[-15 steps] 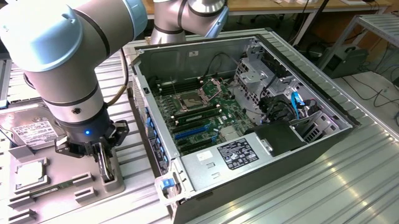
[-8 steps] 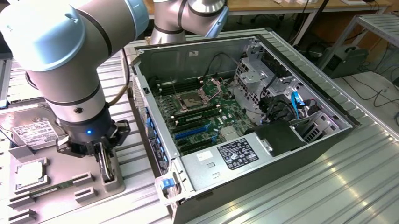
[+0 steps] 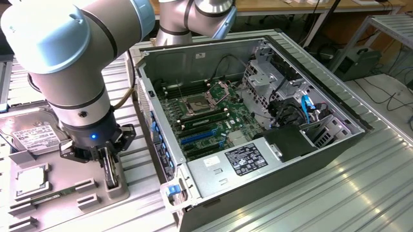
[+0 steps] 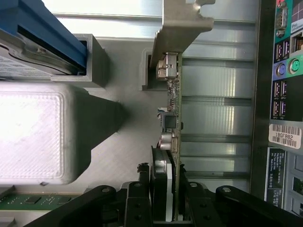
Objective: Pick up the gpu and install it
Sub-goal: 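Pick up the gpu and move the gpu toward the slot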
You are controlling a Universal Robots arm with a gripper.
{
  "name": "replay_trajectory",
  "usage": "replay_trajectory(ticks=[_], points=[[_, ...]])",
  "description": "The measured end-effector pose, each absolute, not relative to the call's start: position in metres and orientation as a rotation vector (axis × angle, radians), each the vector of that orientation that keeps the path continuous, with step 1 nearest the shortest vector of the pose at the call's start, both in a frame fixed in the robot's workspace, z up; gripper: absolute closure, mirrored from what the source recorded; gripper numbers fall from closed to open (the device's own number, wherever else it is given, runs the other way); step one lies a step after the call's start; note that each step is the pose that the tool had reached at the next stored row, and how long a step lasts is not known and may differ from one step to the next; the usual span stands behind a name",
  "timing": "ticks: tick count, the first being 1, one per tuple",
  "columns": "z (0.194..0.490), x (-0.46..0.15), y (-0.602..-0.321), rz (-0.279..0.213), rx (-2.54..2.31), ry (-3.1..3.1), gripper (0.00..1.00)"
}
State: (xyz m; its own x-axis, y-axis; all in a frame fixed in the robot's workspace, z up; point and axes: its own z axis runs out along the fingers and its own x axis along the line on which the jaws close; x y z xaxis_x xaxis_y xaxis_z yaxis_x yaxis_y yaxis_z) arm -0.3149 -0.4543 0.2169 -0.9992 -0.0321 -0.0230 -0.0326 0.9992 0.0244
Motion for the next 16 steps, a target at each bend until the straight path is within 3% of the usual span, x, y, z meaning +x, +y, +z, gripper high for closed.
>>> replay_trajectory(ticks=[13,16], points=[[0.2169,-0.3164,-0.4544,0.041,-0.051,3.118,0.66],[0.2169,-0.3164,-0.4544,0.041,-0.050,3.118,0.72]])
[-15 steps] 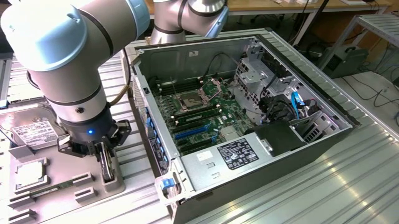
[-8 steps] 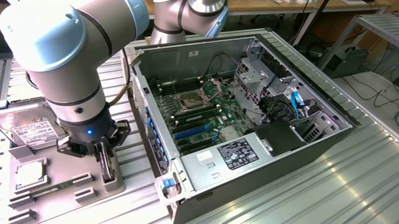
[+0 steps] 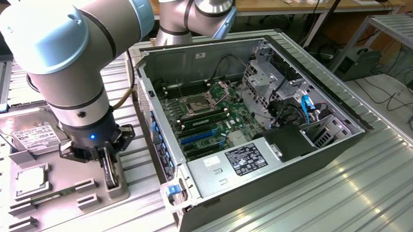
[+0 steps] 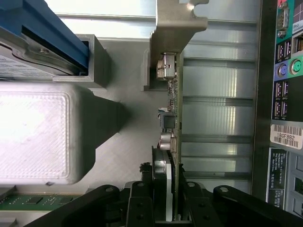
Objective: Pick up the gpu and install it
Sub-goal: 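Pick up the gpu and move the gpu toward the slot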
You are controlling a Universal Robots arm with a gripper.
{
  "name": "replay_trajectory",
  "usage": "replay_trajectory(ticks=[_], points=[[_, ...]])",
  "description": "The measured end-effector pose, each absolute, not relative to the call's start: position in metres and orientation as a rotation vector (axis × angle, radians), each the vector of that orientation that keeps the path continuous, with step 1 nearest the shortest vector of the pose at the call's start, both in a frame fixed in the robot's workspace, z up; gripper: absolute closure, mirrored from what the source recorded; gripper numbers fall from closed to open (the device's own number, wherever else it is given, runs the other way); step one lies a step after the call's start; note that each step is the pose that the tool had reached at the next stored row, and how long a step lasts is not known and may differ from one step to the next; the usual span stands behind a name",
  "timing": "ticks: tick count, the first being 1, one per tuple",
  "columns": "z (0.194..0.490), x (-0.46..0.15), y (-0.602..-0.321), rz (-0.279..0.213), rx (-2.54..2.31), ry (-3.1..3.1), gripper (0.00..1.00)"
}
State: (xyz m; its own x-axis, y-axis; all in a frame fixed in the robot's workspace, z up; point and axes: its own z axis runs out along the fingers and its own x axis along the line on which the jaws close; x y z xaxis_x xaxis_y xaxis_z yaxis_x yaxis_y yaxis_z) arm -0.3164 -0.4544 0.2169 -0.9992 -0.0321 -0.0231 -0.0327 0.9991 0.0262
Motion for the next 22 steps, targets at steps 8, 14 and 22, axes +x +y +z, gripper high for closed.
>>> replay_trajectory(ticks=[8,14,22], points=[[0.217,-0.316,-0.454,0.041,-0.051,3.118,0.72],[0.228,-0.316,-0.454,0.042,-0.050,3.118,0.72],[0.267,-0.316,-0.454,0.041,-0.051,3.118,0.72]])
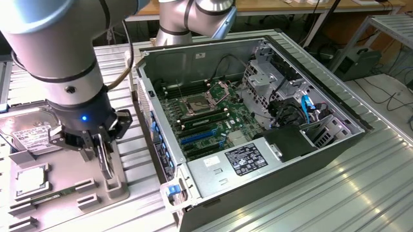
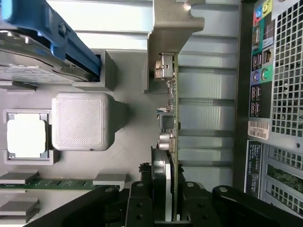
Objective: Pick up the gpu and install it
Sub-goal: 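Pick up the gpu and move the gpu toward the slot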
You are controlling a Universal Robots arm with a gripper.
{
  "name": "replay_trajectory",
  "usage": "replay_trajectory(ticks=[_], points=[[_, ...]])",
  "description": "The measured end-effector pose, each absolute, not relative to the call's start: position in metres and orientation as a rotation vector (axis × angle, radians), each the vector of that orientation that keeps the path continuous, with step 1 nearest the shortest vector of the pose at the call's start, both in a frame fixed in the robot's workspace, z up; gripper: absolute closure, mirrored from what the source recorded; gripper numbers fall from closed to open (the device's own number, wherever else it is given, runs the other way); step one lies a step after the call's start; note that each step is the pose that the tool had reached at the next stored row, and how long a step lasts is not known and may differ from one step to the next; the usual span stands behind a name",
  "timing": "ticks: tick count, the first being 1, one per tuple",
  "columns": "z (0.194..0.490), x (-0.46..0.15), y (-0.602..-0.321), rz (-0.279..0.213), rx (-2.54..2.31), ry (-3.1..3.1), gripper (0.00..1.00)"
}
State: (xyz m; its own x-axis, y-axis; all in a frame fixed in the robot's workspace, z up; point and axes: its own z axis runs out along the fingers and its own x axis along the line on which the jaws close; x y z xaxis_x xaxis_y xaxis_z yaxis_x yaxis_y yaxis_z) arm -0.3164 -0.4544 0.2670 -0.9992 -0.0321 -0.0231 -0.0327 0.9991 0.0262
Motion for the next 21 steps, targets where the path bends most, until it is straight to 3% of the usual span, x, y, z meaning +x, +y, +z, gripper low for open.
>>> replay_trajectory(ticks=[8,11,21], points=[[0.310,-0.316,-0.454,0.041,-0.051,3.118,0.72],[0.340,-0.316,-0.454,0.041,-0.050,3.118,0.72],[0.385,-0.316,-0.454,0.042,-0.050,3.118,0.72]])
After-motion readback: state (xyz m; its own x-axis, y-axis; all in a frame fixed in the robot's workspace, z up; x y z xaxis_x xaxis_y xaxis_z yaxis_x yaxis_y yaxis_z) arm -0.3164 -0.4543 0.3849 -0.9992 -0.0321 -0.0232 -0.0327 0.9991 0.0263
